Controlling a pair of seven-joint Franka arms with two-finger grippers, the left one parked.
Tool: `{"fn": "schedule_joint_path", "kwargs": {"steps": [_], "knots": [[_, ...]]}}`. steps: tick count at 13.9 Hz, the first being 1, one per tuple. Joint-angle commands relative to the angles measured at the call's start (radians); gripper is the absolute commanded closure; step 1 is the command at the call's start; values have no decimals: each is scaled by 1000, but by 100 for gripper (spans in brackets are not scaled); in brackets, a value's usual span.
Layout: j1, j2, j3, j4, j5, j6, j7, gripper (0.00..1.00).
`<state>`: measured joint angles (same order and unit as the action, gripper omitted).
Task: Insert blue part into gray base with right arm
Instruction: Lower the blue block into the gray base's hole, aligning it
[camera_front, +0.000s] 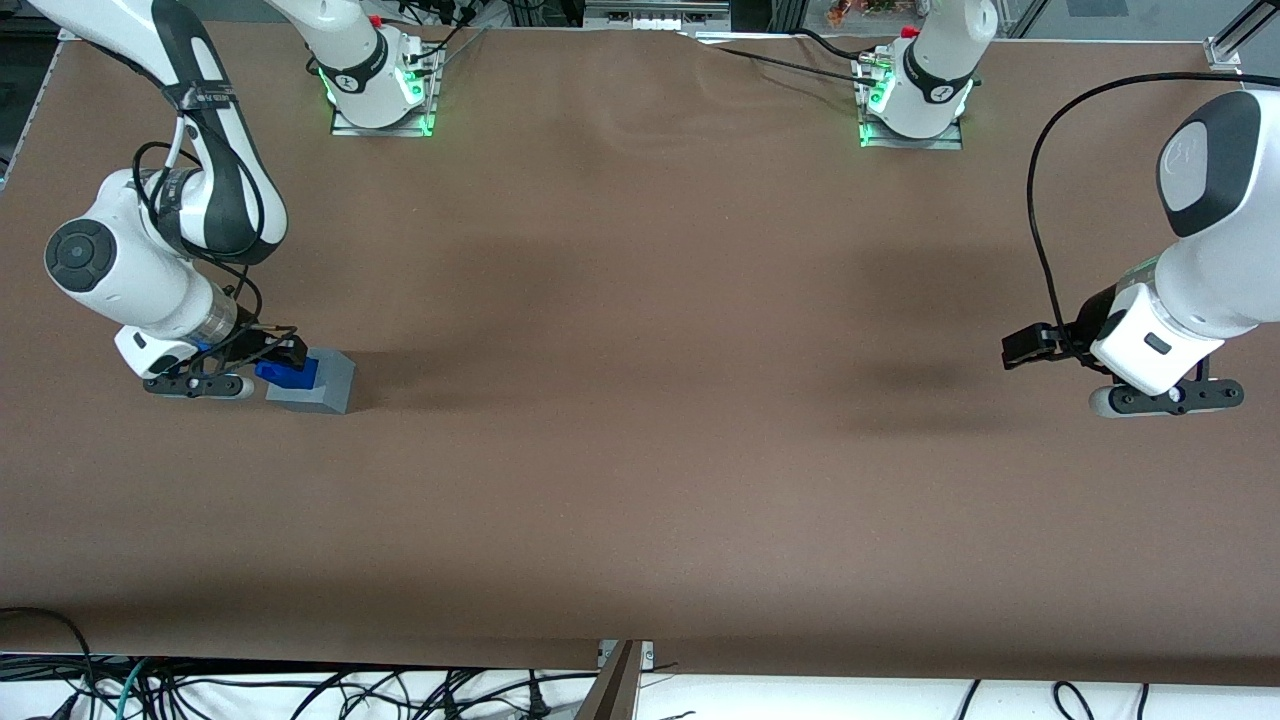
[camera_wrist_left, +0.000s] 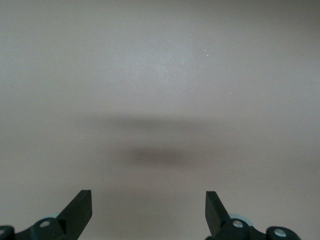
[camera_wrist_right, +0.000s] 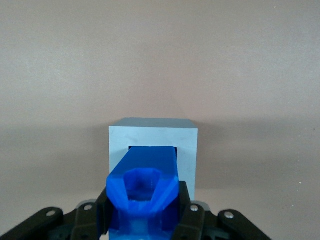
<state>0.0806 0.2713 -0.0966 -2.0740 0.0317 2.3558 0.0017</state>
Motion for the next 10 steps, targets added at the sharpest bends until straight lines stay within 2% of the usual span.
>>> {"fn": "schedule_joint_path", "kwargs": {"steps": [1, 8, 9, 10], "knots": [[-4, 26, 1, -55, 2, 72, 32, 100], [-4, 45, 1, -54, 2, 72, 12, 99], [-4, 45, 1, -52, 2, 71, 12, 75], [-4, 43, 1, -52, 2, 69, 14, 1]]}}
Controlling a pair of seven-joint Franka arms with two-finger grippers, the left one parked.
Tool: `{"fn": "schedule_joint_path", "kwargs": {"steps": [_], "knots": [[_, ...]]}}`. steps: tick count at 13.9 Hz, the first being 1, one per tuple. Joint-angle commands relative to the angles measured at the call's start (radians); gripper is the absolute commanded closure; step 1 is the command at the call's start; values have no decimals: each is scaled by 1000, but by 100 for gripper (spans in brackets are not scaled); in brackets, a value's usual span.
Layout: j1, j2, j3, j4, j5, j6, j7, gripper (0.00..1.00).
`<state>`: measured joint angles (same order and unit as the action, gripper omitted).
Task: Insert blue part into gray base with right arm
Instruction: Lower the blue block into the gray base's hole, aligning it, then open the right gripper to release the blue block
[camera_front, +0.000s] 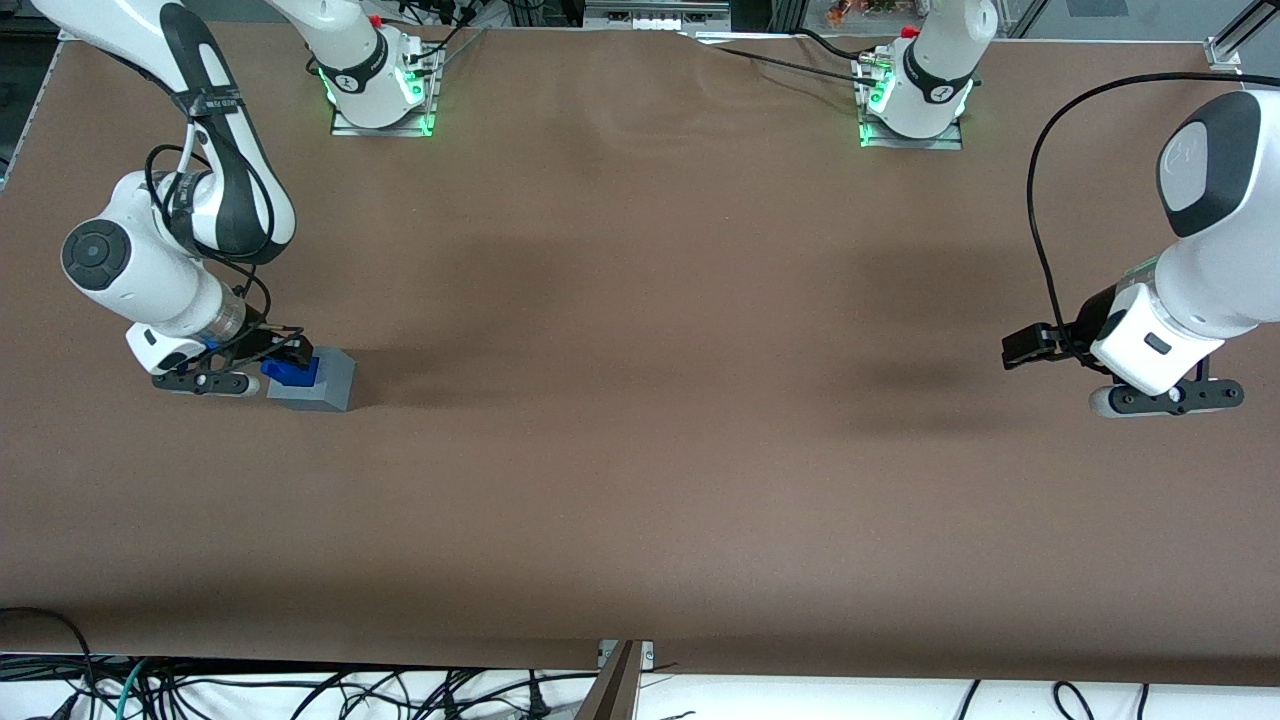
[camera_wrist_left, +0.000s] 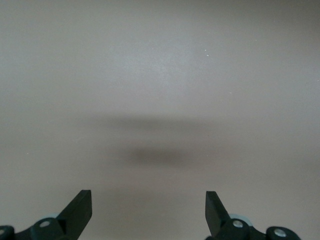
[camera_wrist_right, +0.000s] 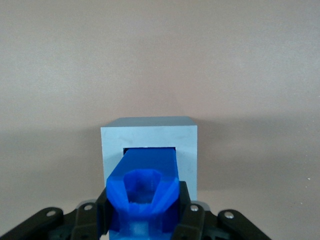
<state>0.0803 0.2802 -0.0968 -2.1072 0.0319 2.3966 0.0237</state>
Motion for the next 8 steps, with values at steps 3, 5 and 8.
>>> {"fn": "schedule_joint_path", "kwargs": {"steps": [3, 5, 8], "knots": [[-4, 10, 2, -10, 0, 24, -16, 0], [-4, -24, 2, 1, 0, 1, -16, 0], [-4, -96, 0, 48, 2, -112, -14, 0]]}}
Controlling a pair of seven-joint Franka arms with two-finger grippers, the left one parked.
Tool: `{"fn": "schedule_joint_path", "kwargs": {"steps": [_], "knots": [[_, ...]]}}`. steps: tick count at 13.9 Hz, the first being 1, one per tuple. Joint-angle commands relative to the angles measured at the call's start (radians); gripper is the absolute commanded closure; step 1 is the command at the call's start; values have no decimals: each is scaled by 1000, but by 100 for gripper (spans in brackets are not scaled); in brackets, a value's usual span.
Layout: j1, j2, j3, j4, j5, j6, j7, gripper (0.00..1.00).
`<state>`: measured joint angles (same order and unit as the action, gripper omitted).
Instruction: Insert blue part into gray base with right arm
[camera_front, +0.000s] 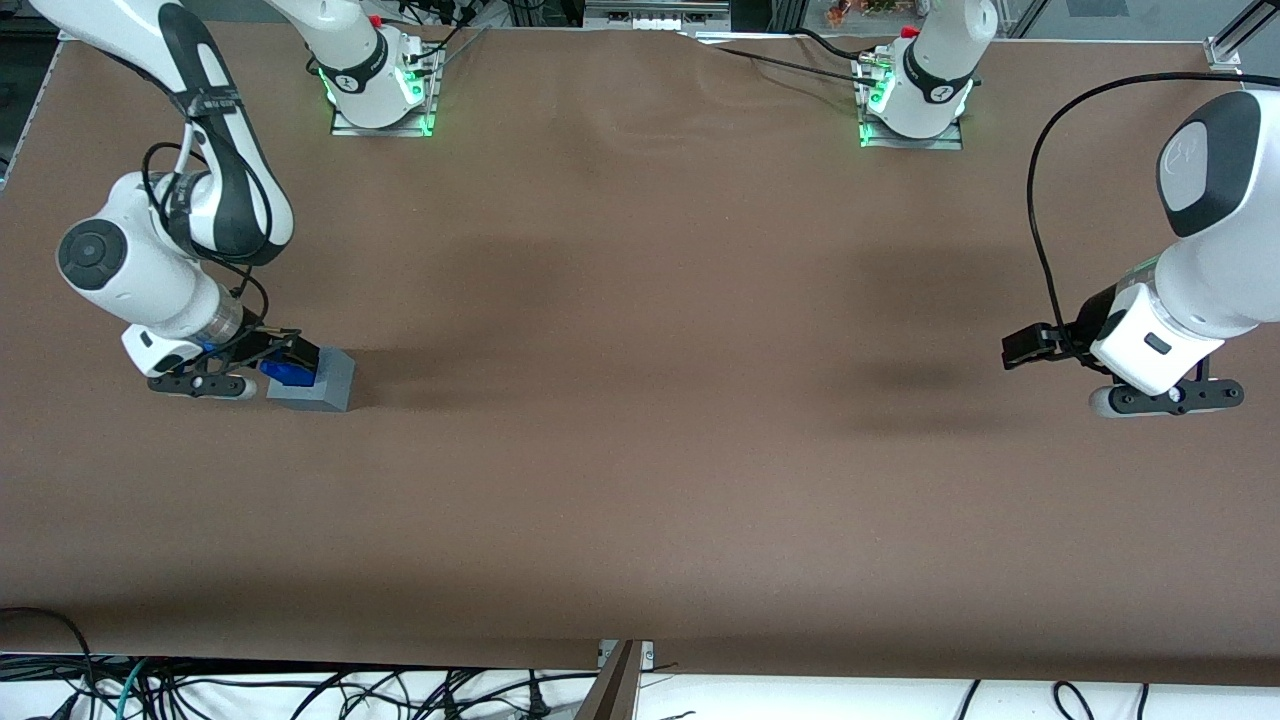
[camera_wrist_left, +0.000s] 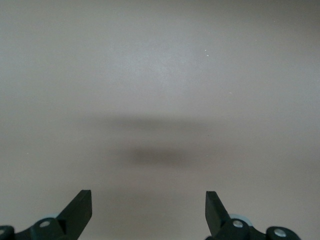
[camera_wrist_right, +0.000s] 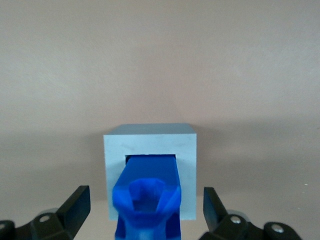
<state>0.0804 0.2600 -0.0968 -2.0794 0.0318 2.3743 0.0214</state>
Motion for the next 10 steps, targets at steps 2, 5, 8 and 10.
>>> {"fn": "schedule_joint_path", "kwargs": {"steps": [2, 5, 8, 10], "knots": [[-4, -122, 0, 115, 2, -258, -12, 0], [-4, -137, 3, 285, -6, -502, -9, 0], [-4, -134, 2, 470, -3, -693, -51, 0], [-4, -134, 2, 501, 2, -696, -41, 0]]}}
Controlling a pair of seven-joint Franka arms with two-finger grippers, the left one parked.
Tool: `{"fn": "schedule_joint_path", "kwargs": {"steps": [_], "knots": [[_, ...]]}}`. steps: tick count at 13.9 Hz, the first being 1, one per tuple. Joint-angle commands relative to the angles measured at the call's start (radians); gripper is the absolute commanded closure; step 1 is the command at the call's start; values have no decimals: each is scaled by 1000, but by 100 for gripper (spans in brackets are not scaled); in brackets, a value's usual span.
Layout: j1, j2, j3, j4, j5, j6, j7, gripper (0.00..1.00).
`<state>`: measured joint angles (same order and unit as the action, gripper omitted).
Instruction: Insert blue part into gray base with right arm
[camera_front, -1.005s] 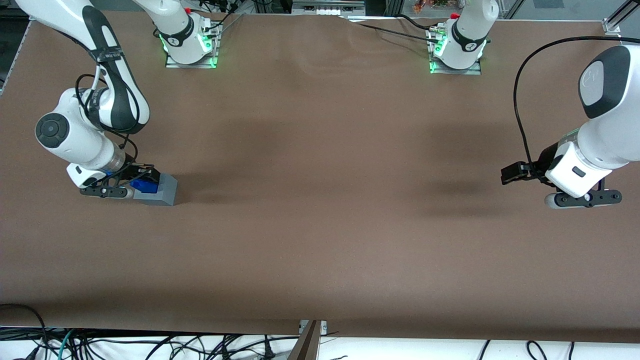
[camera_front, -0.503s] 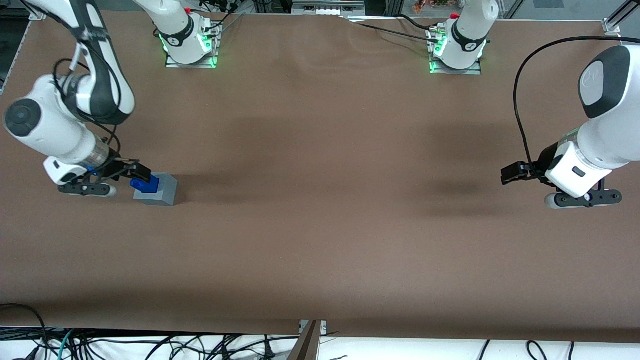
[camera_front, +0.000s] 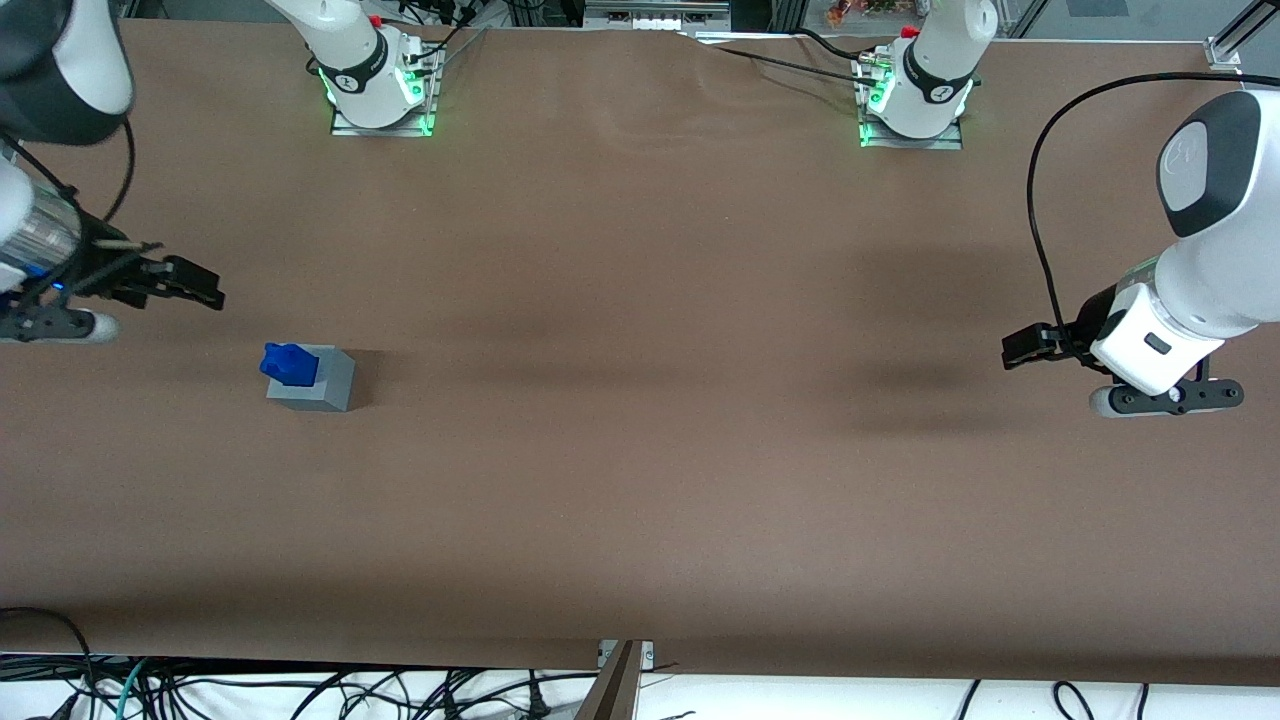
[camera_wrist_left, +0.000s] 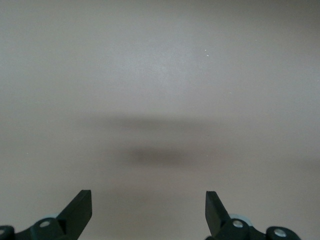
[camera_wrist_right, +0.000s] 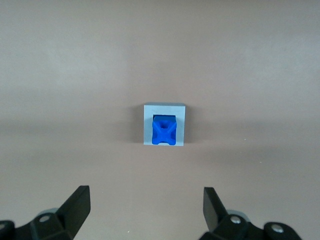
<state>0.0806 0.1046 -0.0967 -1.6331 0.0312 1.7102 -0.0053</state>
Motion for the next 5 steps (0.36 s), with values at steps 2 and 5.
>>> {"fn": "schedule_joint_path", "kwargs": {"steps": [2, 5], "knots": [[-5, 29, 6, 55, -2, -23, -25, 0], [-4, 30, 8, 56, -2, -24, -28, 0]]}}
